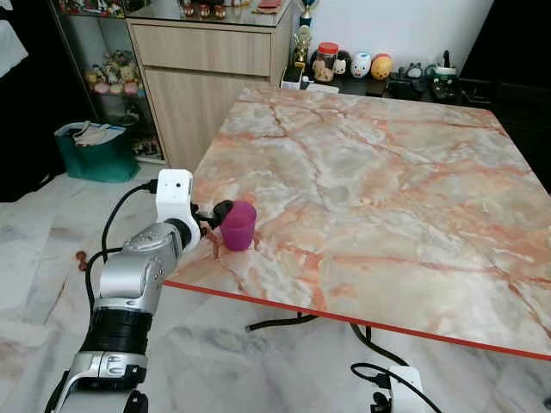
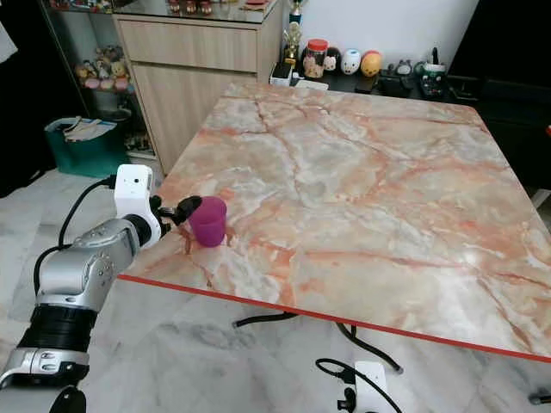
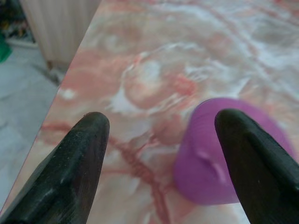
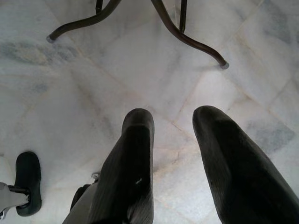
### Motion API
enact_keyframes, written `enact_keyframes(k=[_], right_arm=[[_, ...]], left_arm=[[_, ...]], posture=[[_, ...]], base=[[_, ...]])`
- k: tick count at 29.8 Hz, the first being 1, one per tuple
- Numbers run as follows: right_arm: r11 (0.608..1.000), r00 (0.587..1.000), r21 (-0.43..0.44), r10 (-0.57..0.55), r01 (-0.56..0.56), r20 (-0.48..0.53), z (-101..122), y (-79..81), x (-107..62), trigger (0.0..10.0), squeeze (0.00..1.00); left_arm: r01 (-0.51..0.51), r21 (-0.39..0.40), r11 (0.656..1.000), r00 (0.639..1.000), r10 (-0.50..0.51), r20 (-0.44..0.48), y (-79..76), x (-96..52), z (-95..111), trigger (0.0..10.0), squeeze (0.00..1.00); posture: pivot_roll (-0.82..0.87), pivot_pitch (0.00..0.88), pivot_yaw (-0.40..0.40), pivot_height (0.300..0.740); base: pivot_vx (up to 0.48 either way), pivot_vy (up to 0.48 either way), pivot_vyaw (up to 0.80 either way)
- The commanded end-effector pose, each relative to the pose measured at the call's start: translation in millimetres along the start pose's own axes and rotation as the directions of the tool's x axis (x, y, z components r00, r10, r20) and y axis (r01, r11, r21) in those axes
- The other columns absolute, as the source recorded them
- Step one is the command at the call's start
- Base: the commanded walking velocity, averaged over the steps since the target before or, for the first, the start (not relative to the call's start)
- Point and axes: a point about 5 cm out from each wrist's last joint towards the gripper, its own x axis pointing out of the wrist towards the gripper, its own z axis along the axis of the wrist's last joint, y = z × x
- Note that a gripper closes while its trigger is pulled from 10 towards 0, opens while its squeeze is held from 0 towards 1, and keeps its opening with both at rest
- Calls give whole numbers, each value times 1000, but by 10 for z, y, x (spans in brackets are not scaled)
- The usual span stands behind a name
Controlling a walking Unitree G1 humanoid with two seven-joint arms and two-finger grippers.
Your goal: Setting the table
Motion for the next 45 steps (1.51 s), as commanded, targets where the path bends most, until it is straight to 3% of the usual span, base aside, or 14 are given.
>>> enact_keyframes(k=[1,14,31,45], right_arm=[[1000,1000,-1,-2,2,-7,0,-16,2,10000,0],[1000,1000,-8,-1,1,-7,2,-28,2,10000,0],[1000,1000,-3,0,0,-8,-5,-16,0,10000,0],[1000,1000,-2,3,-3,-11,-10,-15,-1,10000,0]], left_arm=[[-7,-8,1000,1000,7,-13,-3,15,21,10000,0],[11,1,1000,1000,-11,-26,-58,26,36,10000,0],[40,91,995,999,-37,-33,-205,73,13,10000,0],[43,93,995,998,-40,-39,-255,98,7,9961,0]], posture=[[143,0,-38,728],[143,0,-41,728],[137,0,-37,728],[135,0,-38,728]], base=[[0,0,0],[0,0,0],[0,0,0],[0,0,0]])
